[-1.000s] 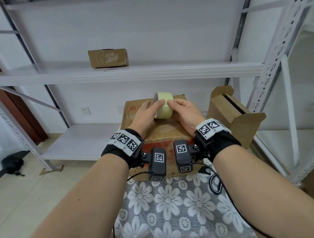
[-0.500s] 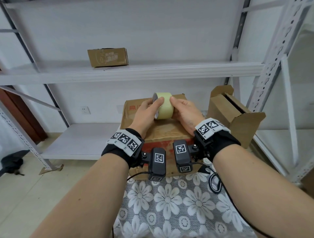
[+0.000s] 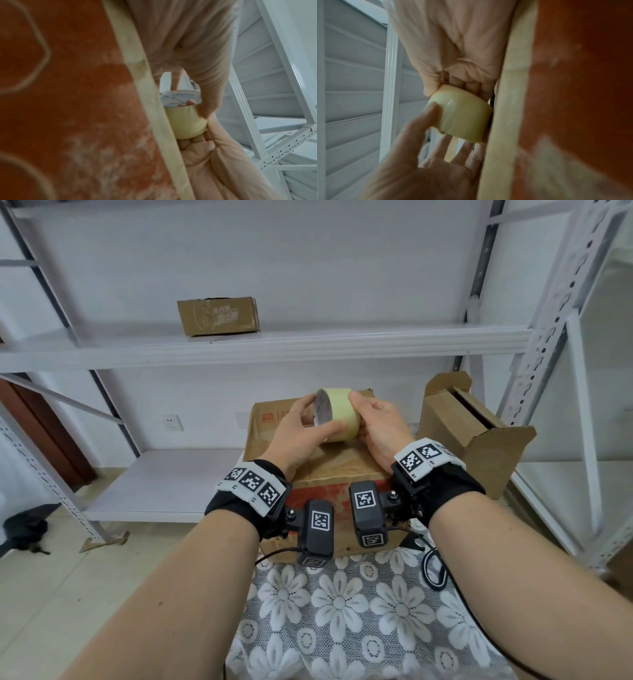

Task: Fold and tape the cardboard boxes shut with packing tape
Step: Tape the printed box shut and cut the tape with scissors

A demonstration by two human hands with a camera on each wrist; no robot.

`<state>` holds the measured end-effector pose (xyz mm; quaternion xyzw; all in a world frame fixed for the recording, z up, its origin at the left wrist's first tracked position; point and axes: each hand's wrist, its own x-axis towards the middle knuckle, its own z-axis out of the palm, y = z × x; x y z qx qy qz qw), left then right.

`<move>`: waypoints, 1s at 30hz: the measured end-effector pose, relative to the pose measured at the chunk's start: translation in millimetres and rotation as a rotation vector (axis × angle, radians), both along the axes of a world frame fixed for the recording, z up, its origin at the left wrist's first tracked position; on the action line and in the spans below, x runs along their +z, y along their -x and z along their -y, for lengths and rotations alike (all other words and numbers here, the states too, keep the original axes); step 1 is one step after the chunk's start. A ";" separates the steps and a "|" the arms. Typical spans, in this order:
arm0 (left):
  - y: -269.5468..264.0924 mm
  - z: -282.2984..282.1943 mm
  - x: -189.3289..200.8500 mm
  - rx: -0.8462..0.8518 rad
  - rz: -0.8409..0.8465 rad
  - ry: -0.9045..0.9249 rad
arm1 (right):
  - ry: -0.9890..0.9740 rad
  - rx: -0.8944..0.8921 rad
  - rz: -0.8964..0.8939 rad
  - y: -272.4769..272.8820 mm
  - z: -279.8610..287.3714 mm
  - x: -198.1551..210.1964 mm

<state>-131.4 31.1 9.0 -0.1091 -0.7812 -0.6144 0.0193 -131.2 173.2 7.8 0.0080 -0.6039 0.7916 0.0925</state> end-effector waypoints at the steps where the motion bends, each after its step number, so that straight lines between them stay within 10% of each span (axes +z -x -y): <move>1: 0.2 -0.5 0.8 0.008 0.025 -0.043 | -0.023 0.018 -0.008 -0.9 0.1 0.1; 30: -3.5 -2.6 5.3 0.033 0.071 -0.064 | -0.082 0.165 -0.004 -11.5 1.4 4.1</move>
